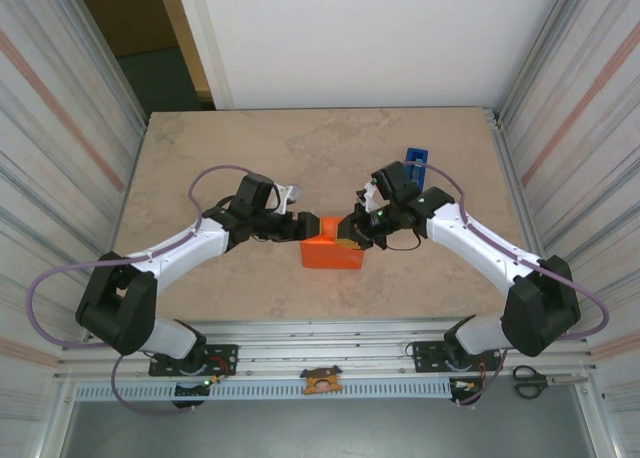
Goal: Wrap the gift box in paper
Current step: Stick the wrapping paper to the gift box.
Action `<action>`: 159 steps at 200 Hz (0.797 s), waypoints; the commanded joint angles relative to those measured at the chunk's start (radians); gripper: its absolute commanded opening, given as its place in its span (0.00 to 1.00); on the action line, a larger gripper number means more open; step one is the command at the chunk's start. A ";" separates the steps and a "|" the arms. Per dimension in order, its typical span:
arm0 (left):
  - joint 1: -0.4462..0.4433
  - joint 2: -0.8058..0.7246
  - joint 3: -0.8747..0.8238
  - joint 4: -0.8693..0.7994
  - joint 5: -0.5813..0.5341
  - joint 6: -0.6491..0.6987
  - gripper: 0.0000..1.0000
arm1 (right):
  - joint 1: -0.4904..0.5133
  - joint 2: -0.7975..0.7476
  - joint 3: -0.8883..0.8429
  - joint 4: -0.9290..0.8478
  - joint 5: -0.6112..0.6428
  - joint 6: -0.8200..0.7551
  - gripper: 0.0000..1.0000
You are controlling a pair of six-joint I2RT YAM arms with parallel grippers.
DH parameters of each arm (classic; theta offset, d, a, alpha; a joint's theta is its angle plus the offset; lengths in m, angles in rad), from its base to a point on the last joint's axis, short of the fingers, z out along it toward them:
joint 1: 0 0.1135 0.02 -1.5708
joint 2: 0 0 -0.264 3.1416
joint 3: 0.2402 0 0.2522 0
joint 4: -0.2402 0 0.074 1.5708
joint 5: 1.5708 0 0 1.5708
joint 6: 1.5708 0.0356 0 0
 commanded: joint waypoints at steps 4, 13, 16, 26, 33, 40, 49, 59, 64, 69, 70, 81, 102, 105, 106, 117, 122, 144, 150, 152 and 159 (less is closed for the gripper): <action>-0.020 0.047 -0.040 -0.102 -0.022 0.028 0.73 | -0.003 -0.031 0.019 0.009 -0.023 0.014 0.17; -0.021 0.046 -0.039 -0.102 -0.024 0.028 0.73 | -0.004 -0.029 0.016 0.018 -0.024 0.021 0.17; -0.021 0.047 -0.039 -0.102 -0.024 0.029 0.73 | -0.003 -0.029 0.015 0.021 -0.025 0.024 0.16; -0.024 0.046 -0.040 -0.102 -0.026 0.029 0.73 | -0.003 -0.030 0.010 0.036 -0.028 0.035 0.15; -0.026 0.046 -0.043 -0.102 -0.028 0.029 0.73 | -0.005 -0.029 0.007 0.047 -0.032 0.042 0.14; -0.026 0.047 -0.043 -0.102 -0.030 0.029 0.73 | -0.005 -0.029 0.008 0.050 -0.034 0.043 0.12; -0.027 0.048 -0.043 -0.103 -0.031 0.029 0.73 | -0.005 -0.028 0.008 0.048 -0.031 0.043 0.09; -0.027 0.050 -0.043 -0.102 -0.031 0.028 0.73 | -0.009 -0.027 0.007 0.042 -0.027 0.043 0.06; -0.029 0.050 -0.042 -0.102 -0.031 0.029 0.73 | -0.010 -0.028 0.007 0.037 -0.025 0.043 0.04; -0.029 0.050 -0.042 -0.102 -0.031 0.028 0.73 | -0.012 -0.027 0.005 0.033 -0.021 0.042 0.02; -0.029 0.050 -0.042 -0.102 -0.031 0.028 0.73 | -0.012 -0.027 0.005 0.031 -0.021 0.042 0.02; -0.028 0.048 -0.038 -0.105 -0.033 0.029 0.73 | -0.013 -0.025 0.006 0.012 -0.009 0.038 0.02; -0.029 0.047 -0.037 -0.108 -0.034 0.029 0.73 | -0.013 -0.024 0.006 -0.016 0.017 0.030 0.02; -0.029 0.048 -0.035 -0.108 -0.034 0.029 0.73 | -0.013 -0.023 0.005 -0.017 0.018 0.030 0.02; -0.029 0.048 -0.035 -0.108 -0.034 0.029 0.73 | -0.013 -0.023 0.005 -0.018 0.018 0.030 0.02; -0.030 0.048 -0.031 -0.110 -0.034 0.032 0.73 | -0.012 -0.020 0.004 -0.022 0.022 0.030 0.03; -0.031 0.048 -0.030 -0.111 -0.034 0.033 0.73 | -0.013 -0.019 0.004 -0.023 0.024 0.030 0.03; -0.034 0.050 -0.027 -0.118 -0.038 0.038 0.73 | -0.013 -0.016 0.011 -0.028 0.035 0.033 0.03; -0.035 0.050 -0.026 -0.120 -0.040 0.039 0.73 | -0.013 -0.015 0.014 -0.036 0.040 0.032 0.02; -0.035 0.050 -0.027 -0.121 -0.040 0.040 0.73 | -0.013 -0.014 0.014 -0.037 0.041 0.031 0.02; -0.034 0.048 -0.026 -0.122 -0.042 0.041 0.73 | -0.013 -0.012 0.018 -0.045 0.043 0.030 0.02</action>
